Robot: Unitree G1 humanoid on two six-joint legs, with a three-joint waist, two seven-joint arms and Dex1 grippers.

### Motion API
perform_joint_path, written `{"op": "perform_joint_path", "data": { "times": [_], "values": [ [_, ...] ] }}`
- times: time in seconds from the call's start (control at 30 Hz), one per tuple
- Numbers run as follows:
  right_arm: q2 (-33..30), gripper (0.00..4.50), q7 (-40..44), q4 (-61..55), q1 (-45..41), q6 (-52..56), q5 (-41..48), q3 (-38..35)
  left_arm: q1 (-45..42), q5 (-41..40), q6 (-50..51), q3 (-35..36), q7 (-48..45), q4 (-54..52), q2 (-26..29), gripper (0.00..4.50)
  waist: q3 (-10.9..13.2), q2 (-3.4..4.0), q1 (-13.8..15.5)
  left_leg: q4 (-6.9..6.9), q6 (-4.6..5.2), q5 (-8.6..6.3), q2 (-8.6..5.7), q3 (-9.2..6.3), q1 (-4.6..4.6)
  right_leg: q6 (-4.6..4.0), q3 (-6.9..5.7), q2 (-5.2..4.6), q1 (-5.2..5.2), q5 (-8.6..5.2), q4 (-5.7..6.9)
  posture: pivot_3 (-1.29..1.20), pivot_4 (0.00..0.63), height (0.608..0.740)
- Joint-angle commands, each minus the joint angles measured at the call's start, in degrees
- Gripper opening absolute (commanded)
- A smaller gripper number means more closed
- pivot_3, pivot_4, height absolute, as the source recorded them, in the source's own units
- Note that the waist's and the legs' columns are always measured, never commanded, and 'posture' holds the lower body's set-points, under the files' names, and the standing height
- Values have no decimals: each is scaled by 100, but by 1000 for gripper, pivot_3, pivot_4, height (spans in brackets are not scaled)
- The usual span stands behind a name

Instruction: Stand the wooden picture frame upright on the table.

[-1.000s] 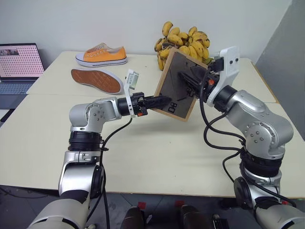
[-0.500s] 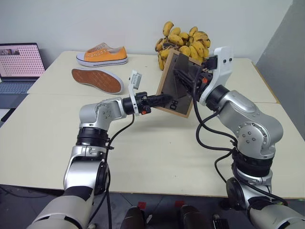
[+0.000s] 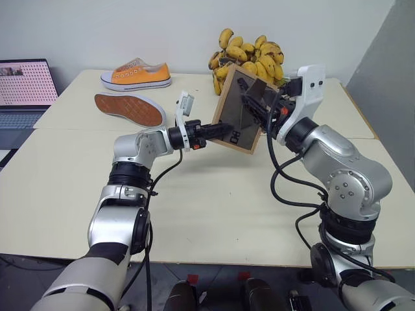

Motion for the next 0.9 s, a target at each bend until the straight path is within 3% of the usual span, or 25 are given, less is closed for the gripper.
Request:
{"op": "perform_joint_path", "data": {
  "times": [0.03, 0.2, 0.37, 0.4, 0.57, 0.67, 0.77, 0.9],
  "values": [
    [-98, 2726, -1, -299, 28, -116, 56, -11, -299, -44, -162, 142, -79, -69, 47, 1294, 0, 0, -1, 0, 0, 0, 0, 0, 0, 0, 0, 0, 0, 0, 0, 0, 150, 740],
    [-222, 2726, 54, -118, 16, -190, 10, -46, -307, -78, -129, 180, -79, -152, 18, 1294, 0, 0, 0, 0, 0, 0, 0, 0, 0, 0, 0, 0, 0, 0, 0, 0, 150, 740],
    [-473, 3753, 96, -71, -52, -210, -158, 73, -313, -108, -112, 201, -60, -193, -18, 1294, 0, 1, 0, 0, 0, 0, 0, 0, 0, 0, 0, 0, 0, 0, 0, 0, 150, 740],
    [-549, 3753, 135, -80, -40, -216, -174, 112, -313, -108, -113, 202, -60, -194, -20, 1294, 0, 1, 0, 0, 0, 0, 0, 0, -1, 0, 0, 0, 0, 0, -1, 0, 150, 740],
    [-1389, 3753, 615, -506, 552, -153, -142, 123, -304, -87, -53, 227, -22, -192, 58, 1294, 1, 1, 4, 0, 0, 0, 0, -1, -1, 0, -1, 0, 1, 0, -6, 0, 150, 740],
    [-2434, 3753, 1286, -813, 1361, -410, -329, 35, -300, -56, 160, 241, 40, -186, 238, 1294, 4, 6, 44, 0, 0, 0, -2, -1, -5, 1, 0, 0, 0, 0, -9, 0, 150, 740],
    [-3614, 3753, 1854, -556, 2405, -2221, -1531, 308, -229, -155, 752, 274, 180, -442, 456, 1294, 7, 7, 41, -1, 1, -1, -9, -8, -14, 5, -1, -2, 5, -3, -29, 0, 150, 740],
    [-4339, 3753, 1396, 728, 3135, -5294, -3383, 770, 53, -579, 2123, 316, 303, -1332, 793, 1294, 9, 3, -27, 1, 1, -1, -10, -3, -12, 23, 5, -2, 4, -13, -32, 0, 150, 740]
  ]
}}
